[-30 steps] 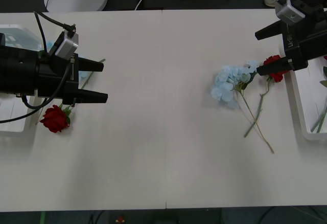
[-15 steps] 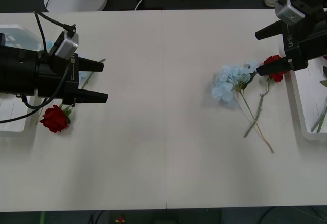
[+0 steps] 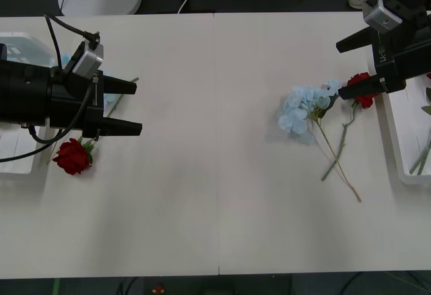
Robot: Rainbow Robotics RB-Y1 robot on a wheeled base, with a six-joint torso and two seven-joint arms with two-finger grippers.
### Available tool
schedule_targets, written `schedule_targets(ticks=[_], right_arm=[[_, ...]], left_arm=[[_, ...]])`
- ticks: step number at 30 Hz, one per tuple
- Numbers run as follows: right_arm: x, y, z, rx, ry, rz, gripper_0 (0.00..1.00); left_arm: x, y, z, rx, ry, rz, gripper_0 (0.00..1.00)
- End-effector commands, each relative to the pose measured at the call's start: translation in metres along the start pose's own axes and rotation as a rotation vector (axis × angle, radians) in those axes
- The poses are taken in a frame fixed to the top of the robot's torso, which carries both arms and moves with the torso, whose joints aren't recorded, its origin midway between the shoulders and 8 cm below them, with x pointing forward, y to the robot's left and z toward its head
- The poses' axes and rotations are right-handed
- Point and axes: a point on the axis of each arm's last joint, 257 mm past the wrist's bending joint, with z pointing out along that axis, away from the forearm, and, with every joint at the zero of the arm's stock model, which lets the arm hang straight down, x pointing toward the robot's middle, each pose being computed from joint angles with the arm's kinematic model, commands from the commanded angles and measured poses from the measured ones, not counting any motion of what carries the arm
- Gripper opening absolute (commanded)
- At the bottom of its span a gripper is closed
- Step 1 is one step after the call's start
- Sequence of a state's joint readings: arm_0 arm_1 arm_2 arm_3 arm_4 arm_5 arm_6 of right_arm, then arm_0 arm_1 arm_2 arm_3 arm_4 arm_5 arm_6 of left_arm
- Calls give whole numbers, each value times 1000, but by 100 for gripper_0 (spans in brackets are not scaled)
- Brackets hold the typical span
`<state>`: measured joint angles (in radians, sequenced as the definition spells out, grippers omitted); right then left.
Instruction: Put the red flowers into the right box and the blue flowers into the left box
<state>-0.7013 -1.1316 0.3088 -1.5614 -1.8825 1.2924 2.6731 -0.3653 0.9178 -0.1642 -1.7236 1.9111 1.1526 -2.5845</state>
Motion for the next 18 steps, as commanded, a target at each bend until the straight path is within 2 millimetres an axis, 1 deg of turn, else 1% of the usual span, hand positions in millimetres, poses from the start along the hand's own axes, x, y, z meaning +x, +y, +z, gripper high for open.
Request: schedule_targets(ticks=[1, 2, 3, 4, 5, 7, 9, 11, 13, 15, 16, 17, 18], right_arm=[[-1, 0, -4, 11, 13, -52, 100], [-1, 0, -4, 11, 13, -52, 100], [45, 21, 6, -41, 80, 21, 100], [48, 22, 6, -39, 85, 26, 100], [50, 17, 0, -20, 96, 23, 100], [56, 14, -4, -8, 119, 18, 100], [58, 12, -10, -1, 139, 8, 100], [61, 10, -15, 3, 156, 0, 100], [65, 7, -20, 22, 183, 127, 100], [71, 6, -21, 44, 209, 311, 100], [72, 6, -21, 53, 216, 356, 100], [77, 3, -20, 80, 234, 486, 100], [79, 2, -19, 94, 241, 540, 100]], left_arm=[[-23, -4, 4, 9, -27, 18, 100], [1, -10, 14, 21, -34, -58, 100], [2, -9, 14, 20, -35, -63, 100], [-3, -7, 14, 19, -62, -76, 100], [-3, -6, 12, 14, -76, -85, 100], [-6, -3, 10, 5, -82, -78, 100], [-11, 6, 4, -22, -78, -64, 100], [-13, 15, -2, -44, -77, -91, 100], [-10, 23, -9, -61, -73, -177, 100], [-3, 38, -17, -96, -52, -257, 100], [-1, 43, -19, -108, -46, -272, 100], [6, 55, -24, -144, -29, -313, 100], [8, 60, -26, -158, -20, -333, 100]])
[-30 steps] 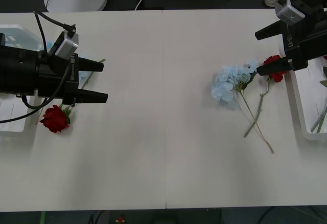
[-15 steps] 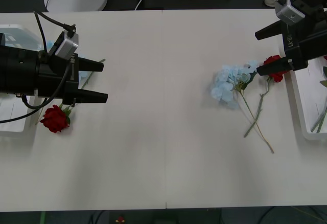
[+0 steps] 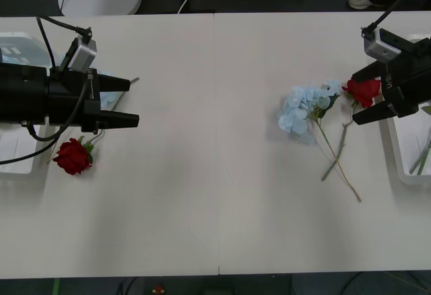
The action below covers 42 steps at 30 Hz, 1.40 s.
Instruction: Put the red flowers into the right box and the blue flowers into the left box
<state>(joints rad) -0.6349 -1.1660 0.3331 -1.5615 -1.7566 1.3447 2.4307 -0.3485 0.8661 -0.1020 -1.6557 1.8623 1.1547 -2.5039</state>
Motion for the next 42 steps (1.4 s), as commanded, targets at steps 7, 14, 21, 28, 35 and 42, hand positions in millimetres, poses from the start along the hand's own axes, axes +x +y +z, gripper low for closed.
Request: schedule_targets(ticks=[7, 14, 21, 28, 35, 42], right_arm=[[23, -54, -5, 269, 55, 804, 100], [71, -90, 0, 414, 88, 1048, 100], [95, -106, 23, 473, 125, 1092, 100], [112, -109, 46, 512, 164, 1113, 100], [114, -116, 75, 544, 160, 1126, 100], [107, -129, 94, 553, 136, 1169, 100]], left_arm=[[24, 102, -42, -336, 120, -413, 100], [64, 149, -70, -577, 240, -471, 100], [113, 184, -115, -773, 376, -469, 100], [140, 216, -143, -889, 391, -502, 100], [151, 232, -123, -919, 395, -513, 100], [142, 229, -100, -882, 395, -502, 100]])
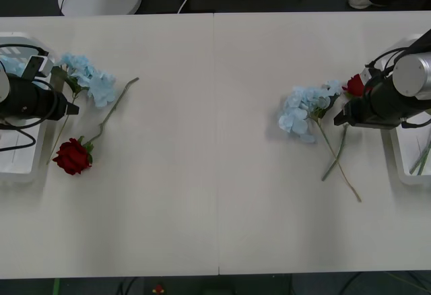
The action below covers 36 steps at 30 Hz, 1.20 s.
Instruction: Put the red flowers into the right box and the blue flowers into the left box
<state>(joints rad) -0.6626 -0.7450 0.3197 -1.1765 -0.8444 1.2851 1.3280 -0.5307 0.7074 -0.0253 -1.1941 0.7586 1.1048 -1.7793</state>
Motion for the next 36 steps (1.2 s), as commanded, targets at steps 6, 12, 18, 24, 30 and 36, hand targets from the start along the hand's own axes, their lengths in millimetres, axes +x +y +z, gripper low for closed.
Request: schedule_targets(ticks=[6, 12, 18, 24, 30, 36], right_arm=[[-43, 29, 2, -42, -63, 89, 100], [-40, 26, 9, -26, -40, 111, 100], [-42, 29, 14, -14, -43, 120, 100], [-42, 33, 21, -5, -35, 134, 100], [-44, 36, 25, 13, -37, 128, 100], [-41, 33, 28, 38, -31, 109, 100]], left_arm=[[-39, -22, -2, -13, -54, 79, 100], [-34, -23, 5, -47, -39, 101, 93], [-32, -26, 12, -46, -38, 100, 86], [-27, -28, 23, -46, -46, 96, 85], [-27, -26, 24, -54, -49, 104, 17], [-29, -26, 23, -51, -54, 99, 0]])
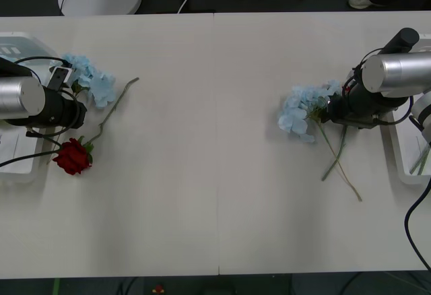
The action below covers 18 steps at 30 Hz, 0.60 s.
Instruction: Put the red flowers into the right box and the blue flowers into the left box
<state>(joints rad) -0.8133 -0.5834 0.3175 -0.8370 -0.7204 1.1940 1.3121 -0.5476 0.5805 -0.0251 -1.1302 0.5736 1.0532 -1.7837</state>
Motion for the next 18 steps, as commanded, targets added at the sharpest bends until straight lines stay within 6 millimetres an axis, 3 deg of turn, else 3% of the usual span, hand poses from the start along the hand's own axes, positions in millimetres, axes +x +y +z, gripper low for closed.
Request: schedule_targets(ticks=[1, 7, 10, 13, 16, 18], right_arm=[[-24, 22, -13, -5, -49, 5, 100], [-20, 15, -9, 31, -43, -3, 100], [-18, 14, -6, 39, -36, 3, 100], [-20, 15, -5, 43, -37, 2, 100], [-19, 16, -5, 43, -37, 4, 100], [-19, 16, -5, 43, -35, 4, 81]], left_arm=[[-43, -3, -13, 1, -78, 51, 0], [-55, -1, -22, 18, -115, 19, 0], [-69, 2, -37, 34, -143, -11, 0], [-87, 10, -66, 87, -190, -81, 0], [-97, 33, -96, 104, -223, -142, 0], [-101, 62, -122, 99, -254, -203, 0]])
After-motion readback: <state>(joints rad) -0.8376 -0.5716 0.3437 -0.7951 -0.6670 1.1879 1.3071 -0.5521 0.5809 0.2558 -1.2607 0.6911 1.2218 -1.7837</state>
